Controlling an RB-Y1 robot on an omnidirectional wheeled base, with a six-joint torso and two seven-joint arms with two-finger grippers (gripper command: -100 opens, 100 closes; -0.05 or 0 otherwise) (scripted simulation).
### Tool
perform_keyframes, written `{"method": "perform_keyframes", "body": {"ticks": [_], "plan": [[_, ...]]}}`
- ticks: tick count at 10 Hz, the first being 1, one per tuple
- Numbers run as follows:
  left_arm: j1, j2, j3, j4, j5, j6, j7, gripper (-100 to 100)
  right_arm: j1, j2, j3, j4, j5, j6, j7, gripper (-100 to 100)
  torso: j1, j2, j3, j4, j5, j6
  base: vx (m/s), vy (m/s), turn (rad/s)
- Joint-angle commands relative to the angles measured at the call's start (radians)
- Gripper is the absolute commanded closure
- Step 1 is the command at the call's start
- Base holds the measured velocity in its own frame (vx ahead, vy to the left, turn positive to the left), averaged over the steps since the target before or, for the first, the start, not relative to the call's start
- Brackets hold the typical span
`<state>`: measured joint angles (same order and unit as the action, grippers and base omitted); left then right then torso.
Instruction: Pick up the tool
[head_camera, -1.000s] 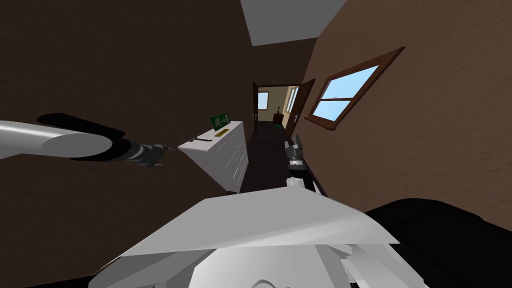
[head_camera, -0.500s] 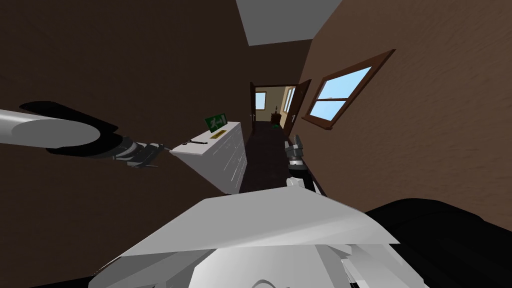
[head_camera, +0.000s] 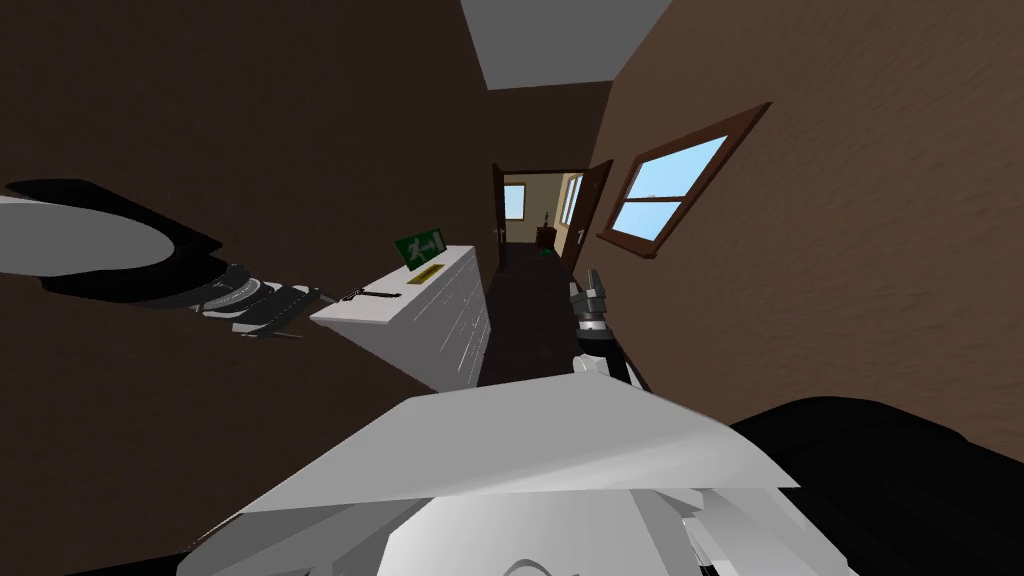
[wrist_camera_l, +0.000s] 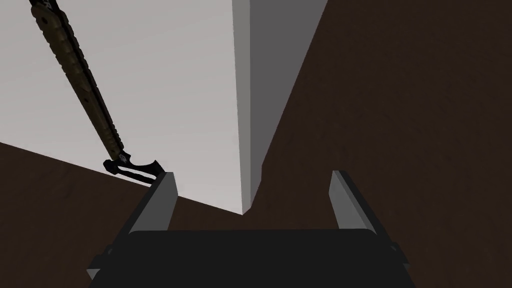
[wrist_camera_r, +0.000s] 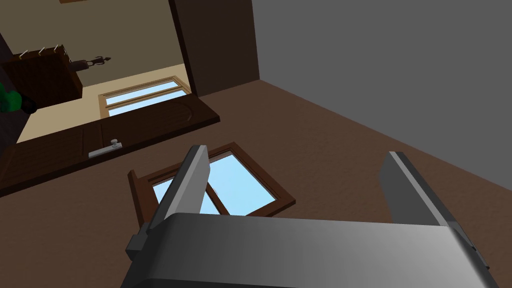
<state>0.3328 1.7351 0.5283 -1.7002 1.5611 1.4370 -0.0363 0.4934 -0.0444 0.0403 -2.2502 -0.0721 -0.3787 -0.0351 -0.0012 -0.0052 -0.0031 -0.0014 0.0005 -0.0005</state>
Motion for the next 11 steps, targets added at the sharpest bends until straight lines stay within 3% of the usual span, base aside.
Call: {"method": "perform_keyframes", "body": {"ticks": [1,2,4,8,10,11], "plan": [[-0.003,0.032,0.004,0.020,0.050,0.050,-0.004,-100,0.000,0.000,0.000,0.000,0.000,0.000,0.000,0,0.000,0.000,0.000,0.000,0.000,0.000,0.088,0.011,-0.126],[-0.003,0.032,0.004,0.020,0.056,0.056,-0.004,-100,0.000,0.000,0.000,0.000,0.000,0.000,0.000,0,0.001,-0.001,0.000,0.000,0.000,0.001,0.077,0.012,-0.061],[-0.003,0.076,0.010,0.047,0.120,0.127,-0.011,-100,0.000,0.000,0.000,0.000,0.000,0.000,0.000,0,0.000,-0.001,-0.001,0.000,0.000,0.000,0.106,0.005,-0.144],[0.006,0.117,0.006,0.073,0.217,0.218,-0.018,-100,0.000,0.000,0.000,0.000,0.000,0.000,0.000,0,0.000,-0.003,-0.002,-0.001,0.000,0.000,0.115,0.004,-0.107],[0.020,0.126,-0.006,0.080,0.253,0.251,-0.021,-100,0.000,0.000,0.000,0.000,0.000,0.000,0.000,0,0.001,-0.003,-0.002,-0.001,0.000,0.000,0.115,0.015,-0.095],[0.013,0.124,0.001,0.078,0.241,0.243,-0.018,-100,0.000,0.000,0.000,0.000,0.000,0.000,0.000,0,0.000,-0.003,-0.002,-0.001,0.000,0.000,0.050,0.005,-0.019]]}}
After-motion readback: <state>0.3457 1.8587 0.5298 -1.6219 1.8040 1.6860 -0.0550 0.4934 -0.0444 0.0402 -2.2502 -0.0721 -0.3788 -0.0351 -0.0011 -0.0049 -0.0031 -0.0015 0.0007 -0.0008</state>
